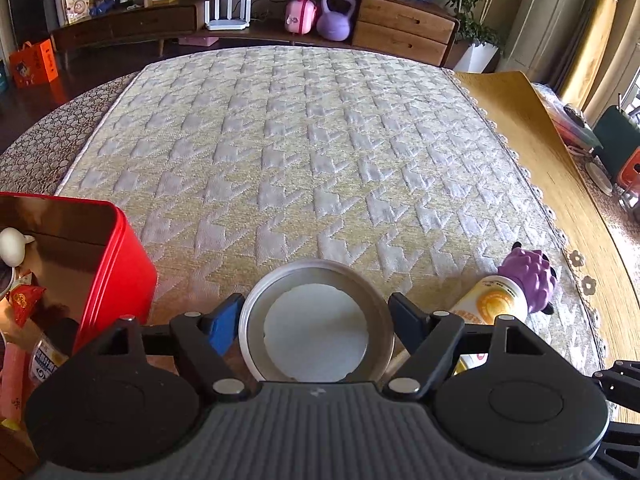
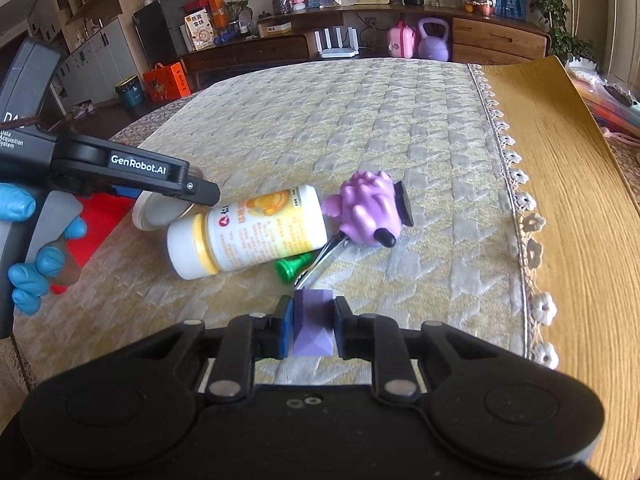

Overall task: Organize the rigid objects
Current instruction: 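Grasp the round white lid with the left tool while the right tool grasps the purple clip, then carry the lid and purple clip over the red tin with both tools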

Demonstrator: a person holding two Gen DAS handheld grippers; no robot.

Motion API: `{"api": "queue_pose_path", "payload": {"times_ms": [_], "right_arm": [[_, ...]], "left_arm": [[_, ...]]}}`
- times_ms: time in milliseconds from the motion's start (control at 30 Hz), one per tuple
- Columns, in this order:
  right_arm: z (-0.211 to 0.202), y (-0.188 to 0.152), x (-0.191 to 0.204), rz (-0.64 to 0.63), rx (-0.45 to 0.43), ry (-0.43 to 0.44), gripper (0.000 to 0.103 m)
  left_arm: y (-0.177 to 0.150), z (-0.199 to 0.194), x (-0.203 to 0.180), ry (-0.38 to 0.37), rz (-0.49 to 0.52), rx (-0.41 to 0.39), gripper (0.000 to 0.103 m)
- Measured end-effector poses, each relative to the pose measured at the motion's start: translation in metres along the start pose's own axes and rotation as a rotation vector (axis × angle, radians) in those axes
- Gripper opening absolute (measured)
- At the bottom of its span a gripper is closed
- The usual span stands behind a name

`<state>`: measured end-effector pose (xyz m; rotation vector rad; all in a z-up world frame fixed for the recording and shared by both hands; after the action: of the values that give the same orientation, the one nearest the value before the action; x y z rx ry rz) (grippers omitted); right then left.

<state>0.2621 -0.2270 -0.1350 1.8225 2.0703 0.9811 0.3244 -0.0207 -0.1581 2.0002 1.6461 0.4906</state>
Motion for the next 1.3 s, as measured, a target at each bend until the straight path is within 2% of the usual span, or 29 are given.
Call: {"api": "queue_pose_path", "payload": {"times_ms": [333,667,933,1300], "right_arm": [[-0.032,0.003,0.023,-0.005,-0.023,0.038,0.020],[-0.056,0.014,0.072,-0.068,-0.057,0.094,0.020],[-0.059,0.020,0.114,-0.122,-0.071,0.133,0.020],[-0.051,0.029,0.170,-0.190,-0.072,0.169,0.020]], "left_arm": [[-0.009,-0.028,0.005,-0.011,-0.015,0.000,0.078],[-0.011,-0.081,0.028,-0.037,-0.044,-0.030,0.078],[-0.019,-0.127,0.063,-0.038,-0.055,-0.059,0.078],[-0.031,-0.167,0.126,0.028,-0.083,-0.097,0.078]]}}
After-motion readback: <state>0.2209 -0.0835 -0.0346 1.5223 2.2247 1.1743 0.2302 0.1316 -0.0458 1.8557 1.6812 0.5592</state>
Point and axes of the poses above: each gripper's, at about its wrist camera, not at the fingertips, and z roughly the way its jaws point, x to its left, y to its top, the point moved 6 cm from there along z, roughly the way its jaws point, and after that the axes turned 10 degrees about z, right-handed, at the moved point
